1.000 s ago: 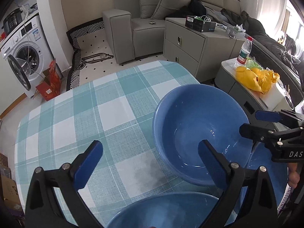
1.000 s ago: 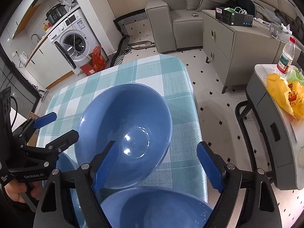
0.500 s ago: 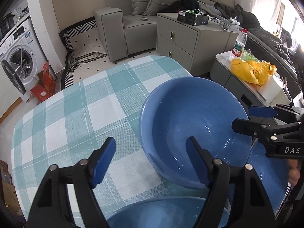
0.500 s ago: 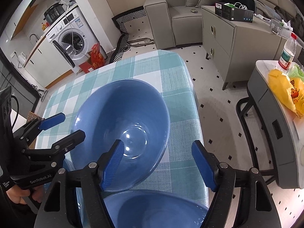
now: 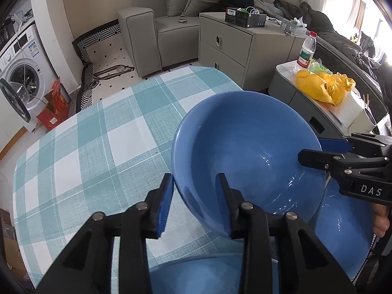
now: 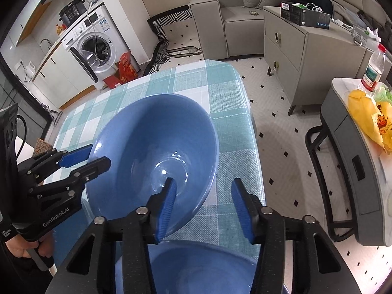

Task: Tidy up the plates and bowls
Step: 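Lift the blue bowl with both grippers and carry it toward another blue bowl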

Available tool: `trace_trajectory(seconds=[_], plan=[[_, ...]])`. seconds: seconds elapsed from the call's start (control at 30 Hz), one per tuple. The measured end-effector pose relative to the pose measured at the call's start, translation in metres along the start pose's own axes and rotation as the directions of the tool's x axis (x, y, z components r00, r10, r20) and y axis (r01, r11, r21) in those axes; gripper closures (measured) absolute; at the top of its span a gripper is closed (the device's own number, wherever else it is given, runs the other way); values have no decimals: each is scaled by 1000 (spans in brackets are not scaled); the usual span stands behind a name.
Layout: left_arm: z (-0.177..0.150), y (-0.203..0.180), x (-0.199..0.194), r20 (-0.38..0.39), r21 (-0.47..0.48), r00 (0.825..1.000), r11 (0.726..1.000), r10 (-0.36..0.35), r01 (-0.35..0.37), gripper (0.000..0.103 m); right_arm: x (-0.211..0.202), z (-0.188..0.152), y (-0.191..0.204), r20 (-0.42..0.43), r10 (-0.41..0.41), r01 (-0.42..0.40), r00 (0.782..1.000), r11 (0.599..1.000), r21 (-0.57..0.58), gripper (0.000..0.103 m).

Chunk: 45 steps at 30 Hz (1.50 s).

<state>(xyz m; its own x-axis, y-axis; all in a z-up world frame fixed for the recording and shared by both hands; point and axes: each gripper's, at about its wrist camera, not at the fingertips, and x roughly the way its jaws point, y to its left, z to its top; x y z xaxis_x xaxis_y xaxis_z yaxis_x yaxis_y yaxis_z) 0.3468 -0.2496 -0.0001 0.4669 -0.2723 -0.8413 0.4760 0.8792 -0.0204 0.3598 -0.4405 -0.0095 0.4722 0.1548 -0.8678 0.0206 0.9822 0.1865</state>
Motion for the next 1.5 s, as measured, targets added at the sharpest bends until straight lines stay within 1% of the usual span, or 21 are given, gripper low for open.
trace_trajectory(seconds=[0.13, 0.33, 0.4, 0.47, 0.73, 1.23, 1.5], plan=[[-1, 1, 0, -1, 3, 1000, 1000, 5, -5, 76, 2, 0, 2, 0, -4, 4, 1000, 1000, -12, 68], [-2, 2, 2, 5, 8, 1000, 1000, 11, -11, 78, 8, 0, 6, -10, -12, 12, 1000, 1000, -27, 81], [-2, 1, 2, 6, 12, 1000, 1000, 15, -15, 78, 9, -1, 9, -10, -19, 19, 1000, 999, -37, 83], [-2, 1, 2, 6, 15, 1000, 1000, 19, -19, 79, 9, -1, 11, -7, -33, 32, 999, 998, -46, 84], [-3, 1, 1, 10, 17, 999, 999, 31, -31, 82, 8, -3, 14, 6, -43, 43, 999, 997, -57, 84], [-3, 0, -1, 22, 21, 999, 999, 44, -45, 83, 4, -5, 15, 12, -49, 50, 999, 997, -67, 84], [0, 0, -9, 49, 22, 998, 998, 51, -52, 83, -4, -2, 19, 41, -43, 45, 998, 997, -69, 84]])
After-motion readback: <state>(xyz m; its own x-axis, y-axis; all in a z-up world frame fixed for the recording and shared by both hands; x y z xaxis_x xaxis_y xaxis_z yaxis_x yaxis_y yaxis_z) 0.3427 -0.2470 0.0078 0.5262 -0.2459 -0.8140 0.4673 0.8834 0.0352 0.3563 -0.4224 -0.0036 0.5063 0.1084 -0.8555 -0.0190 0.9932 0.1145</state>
